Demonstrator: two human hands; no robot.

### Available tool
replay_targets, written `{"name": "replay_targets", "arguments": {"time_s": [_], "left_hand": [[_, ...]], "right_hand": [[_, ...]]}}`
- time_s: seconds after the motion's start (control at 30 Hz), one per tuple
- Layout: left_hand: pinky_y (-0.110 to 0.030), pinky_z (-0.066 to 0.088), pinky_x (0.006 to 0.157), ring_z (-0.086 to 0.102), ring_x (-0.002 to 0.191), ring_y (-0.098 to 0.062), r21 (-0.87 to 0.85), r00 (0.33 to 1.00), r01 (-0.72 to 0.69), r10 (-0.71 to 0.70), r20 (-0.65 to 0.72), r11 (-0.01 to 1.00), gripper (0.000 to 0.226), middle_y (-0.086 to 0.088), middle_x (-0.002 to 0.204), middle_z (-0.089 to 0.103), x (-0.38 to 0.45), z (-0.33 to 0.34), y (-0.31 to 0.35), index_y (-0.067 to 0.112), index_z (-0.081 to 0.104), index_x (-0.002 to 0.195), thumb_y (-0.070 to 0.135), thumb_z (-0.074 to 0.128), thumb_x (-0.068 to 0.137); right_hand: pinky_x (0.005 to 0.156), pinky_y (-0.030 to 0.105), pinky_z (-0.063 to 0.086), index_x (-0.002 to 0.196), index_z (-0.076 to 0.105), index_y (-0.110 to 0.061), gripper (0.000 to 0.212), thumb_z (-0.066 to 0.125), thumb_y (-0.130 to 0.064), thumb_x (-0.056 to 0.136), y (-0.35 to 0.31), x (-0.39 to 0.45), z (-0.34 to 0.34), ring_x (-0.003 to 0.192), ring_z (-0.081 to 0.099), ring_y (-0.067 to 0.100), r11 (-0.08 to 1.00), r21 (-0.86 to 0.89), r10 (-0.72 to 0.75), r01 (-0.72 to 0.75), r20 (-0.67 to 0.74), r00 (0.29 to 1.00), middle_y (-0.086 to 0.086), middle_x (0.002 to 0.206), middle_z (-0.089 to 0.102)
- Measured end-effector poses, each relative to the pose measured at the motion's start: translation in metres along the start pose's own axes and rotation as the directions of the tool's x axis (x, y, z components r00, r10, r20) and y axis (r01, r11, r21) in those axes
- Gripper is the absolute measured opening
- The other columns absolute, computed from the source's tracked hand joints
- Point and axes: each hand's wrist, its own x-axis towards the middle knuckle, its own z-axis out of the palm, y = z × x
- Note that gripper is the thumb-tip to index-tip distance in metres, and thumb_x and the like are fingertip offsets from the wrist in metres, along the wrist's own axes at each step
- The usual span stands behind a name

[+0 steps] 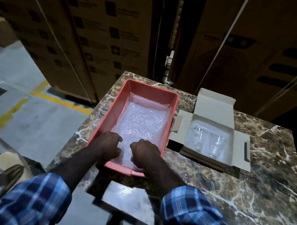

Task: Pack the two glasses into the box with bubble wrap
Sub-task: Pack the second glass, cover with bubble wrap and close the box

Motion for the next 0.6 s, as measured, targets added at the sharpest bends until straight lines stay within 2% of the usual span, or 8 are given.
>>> {"name": "replay_targets", "arguments": {"time_s": [0.1, 0.23, 0.33, 0.47, 0.53, 0.6], "left_hand": [[-0.031, 0.037, 0.11, 0.05, 0.134, -0.024, 0.1, 0.988, -0.054, 0.038, 0.153, 0.994, 0.055, -0.008, 0.145, 0.054, 0.012, 0.001, -0.006, 0.013, 0.051, 0.142, 0.03, 0.063, 0.092], [-0.036, 0.047, 0.097, 0.059, 0.117, -0.03, 0.165, 0.968, -0.159, 0.121, 0.22, 0.973, 0.042, -0.013, 0.126, 0.064, 0.023, 0.011, -0.013, 0.01, 0.06, 0.123, 0.028, 0.065, 0.085], [-0.037, 0.049, 0.092, 0.062, 0.11, -0.032, 0.184, 0.966, -0.201, 0.163, 0.2, 0.962, 0.029, -0.014, 0.115, 0.067, 0.025, 0.015, -0.015, 0.01, 0.062, 0.11, 0.025, 0.064, 0.085], [-0.036, 0.046, 0.089, 0.062, 0.107, -0.032, 0.199, 0.973, -0.218, 0.198, 0.114, 0.955, 0.023, -0.013, 0.11, 0.067, 0.026, 0.018, -0.013, 0.011, 0.063, 0.102, 0.029, 0.06, 0.088], [-0.036, 0.046, 0.089, 0.063, 0.106, -0.032, 0.205, 0.972, -0.226, 0.208, 0.105, 0.952, 0.025, -0.013, 0.11, 0.067, 0.027, 0.018, -0.012, 0.012, 0.064, 0.102, 0.032, 0.061, 0.088], [-0.037, 0.046, 0.091, 0.061, 0.107, -0.032, 0.202, 0.971, -0.233, 0.218, 0.096, 0.951, 0.031, -0.012, 0.114, 0.065, 0.028, 0.019, -0.015, 0.012, 0.062, 0.106, 0.036, 0.064, 0.086]], "right_hand": [[0.092, 0.041, 0.044, 0.123, 0.056, -0.01, 0.028, 0.054, -0.014, 0.095, -0.002, 0.012, 0.014, 0.116, 0.054, 0.035, 0.998, -0.053, 0.046, -0.044, 0.024, 0.999, 0.015, 0.121, 0.058], [0.093, 0.041, 0.039, 0.122, 0.056, -0.012, 0.027, 0.052, -0.019, 0.096, -0.003, 0.024, 0.028, 0.116, 0.052, 0.034, 0.994, -0.082, 0.076, -0.074, 0.025, 0.997, 0.013, 0.12, 0.059], [0.093, 0.041, 0.038, 0.121, 0.056, -0.013, 0.029, 0.055, -0.029, 0.097, -0.005, 0.031, 0.03, 0.115, 0.054, 0.034, 0.995, -0.044, 0.087, -0.086, 0.013, 0.996, 0.014, 0.12, 0.06], [0.086, 0.04, 0.038, 0.113, 0.06, -0.013, 0.022, 0.045, -0.018, 0.097, -0.008, 0.035, 0.034, 0.108, 0.057, 0.035, 0.992, 0.024, 0.121, -0.121, 0.005, 0.993, 0.015, 0.112, 0.062], [0.085, 0.039, 0.039, 0.107, 0.062, -0.012, 0.02, 0.046, -0.015, 0.094, -0.006, 0.035, 0.034, 0.105, 0.057, 0.035, 0.987, 0.089, 0.134, -0.134, 0.004, 0.991, 0.014, 0.11, 0.063], [0.081, 0.039, 0.04, 0.099, 0.062, -0.01, 0.016, 0.048, -0.014, 0.092, -0.003, 0.036, 0.033, 0.1, 0.058, 0.037, 0.976, 0.164, 0.155, -0.144, -0.058, 0.986, 0.015, 0.103, 0.064]]}}
